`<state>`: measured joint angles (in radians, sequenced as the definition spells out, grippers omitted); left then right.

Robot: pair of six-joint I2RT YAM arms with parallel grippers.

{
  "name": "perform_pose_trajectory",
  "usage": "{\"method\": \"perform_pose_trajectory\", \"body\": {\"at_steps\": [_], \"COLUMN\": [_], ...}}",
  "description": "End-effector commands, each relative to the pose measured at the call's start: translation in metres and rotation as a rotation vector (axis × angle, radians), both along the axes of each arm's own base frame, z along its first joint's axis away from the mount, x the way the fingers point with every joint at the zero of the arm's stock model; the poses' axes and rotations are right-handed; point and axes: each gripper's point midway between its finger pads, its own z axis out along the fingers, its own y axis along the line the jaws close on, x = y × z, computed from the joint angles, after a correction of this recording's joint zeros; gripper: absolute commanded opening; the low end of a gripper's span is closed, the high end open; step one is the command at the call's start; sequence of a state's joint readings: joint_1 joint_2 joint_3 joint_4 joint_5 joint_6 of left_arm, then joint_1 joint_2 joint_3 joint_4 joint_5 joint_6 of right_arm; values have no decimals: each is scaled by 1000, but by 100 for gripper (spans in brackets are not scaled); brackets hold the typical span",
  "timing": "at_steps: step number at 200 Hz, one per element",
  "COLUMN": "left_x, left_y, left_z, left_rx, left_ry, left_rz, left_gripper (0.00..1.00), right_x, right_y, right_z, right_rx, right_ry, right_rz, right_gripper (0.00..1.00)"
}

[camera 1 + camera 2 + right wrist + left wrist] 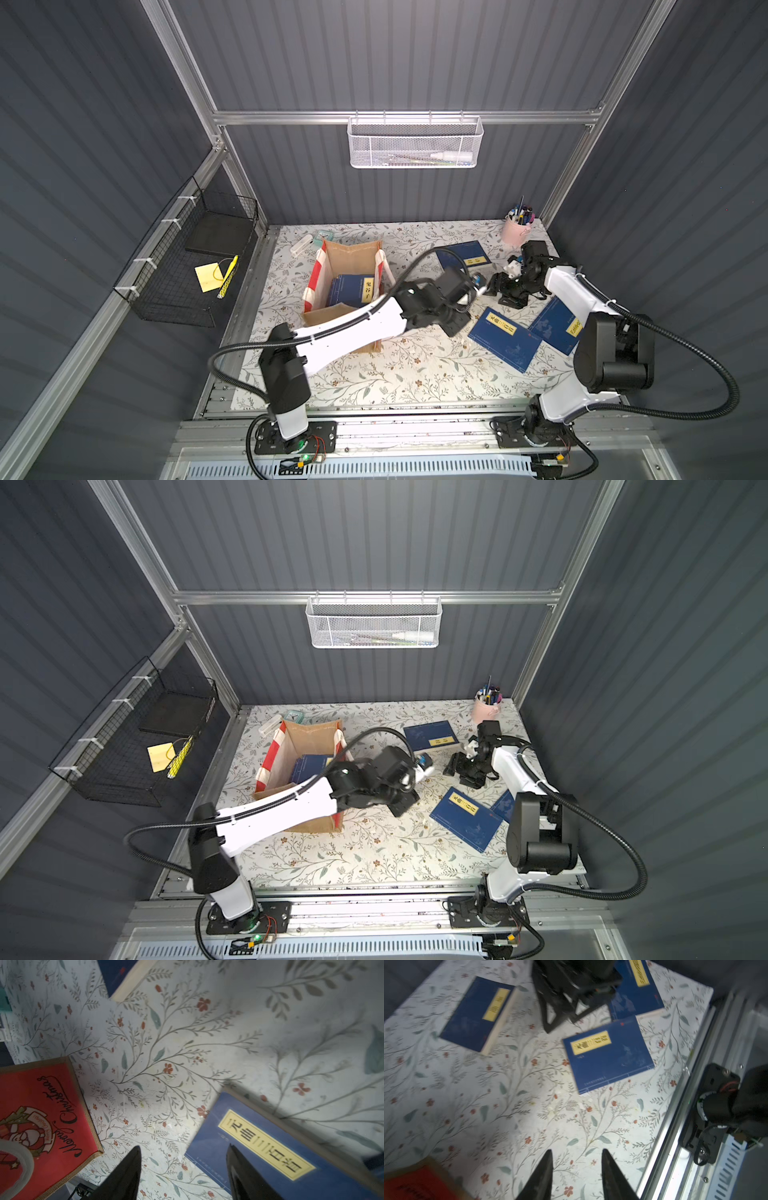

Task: Put the books into the canvas bag
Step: Adjust the book at the center of the board.

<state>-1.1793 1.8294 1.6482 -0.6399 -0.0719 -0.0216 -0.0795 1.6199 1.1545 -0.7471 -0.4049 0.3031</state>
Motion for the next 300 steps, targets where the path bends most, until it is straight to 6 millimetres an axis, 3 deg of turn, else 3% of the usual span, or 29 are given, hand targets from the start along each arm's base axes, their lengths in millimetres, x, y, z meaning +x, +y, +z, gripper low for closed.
{"method": "perform_pose_trajectory", "body": {"at_steps": [1, 29, 46, 72, 108, 133, 170, 187, 217, 300], "left_x": [-18, -33, -36, -38, -36, -38, -37, -33, -13, 91], "left_y": [-18, -29, -34, -44, -58, -66, -78, -80, -78, -59], "left_z": [-46, -104, -127, -151, -169, -179, -186, -190, -195, -192], "left_rx": [65, 155, 169, 159, 142, 129, 112, 114, 110, 19], "left_ry": [9, 34, 64, 100, 114, 148, 193, 198, 225, 328], "left_rz": [-91, -145, -143, -142, -135, -125, -83, -46, 43, 287], "left_gripper": [34, 25, 18, 11, 7, 5, 5, 5, 5, 6], "right_x": [-10, -18, -20, -19, -10, -9, -18, -23, -32, -40], "right_y": [-13, -30, -38, -53, -74, -82, -81, -76, -63, -34], "right_z": [-8, -26, -32, -37, -39, -52, -73, -78, -83, -89], "right_rx": [-10, -41, -81, -172, -284, -315, -309, -285, -242, -117], "right_ry": [20, 62, 81, 88, 79, 147, 246, 266, 294, 359], "right_rz": [-5, -25, -18, -29, -74, -81, -71, -64, -43, -31], "right_gripper": [68, 70, 70, 71, 72, 63, 34, 28, 25, 26]}}
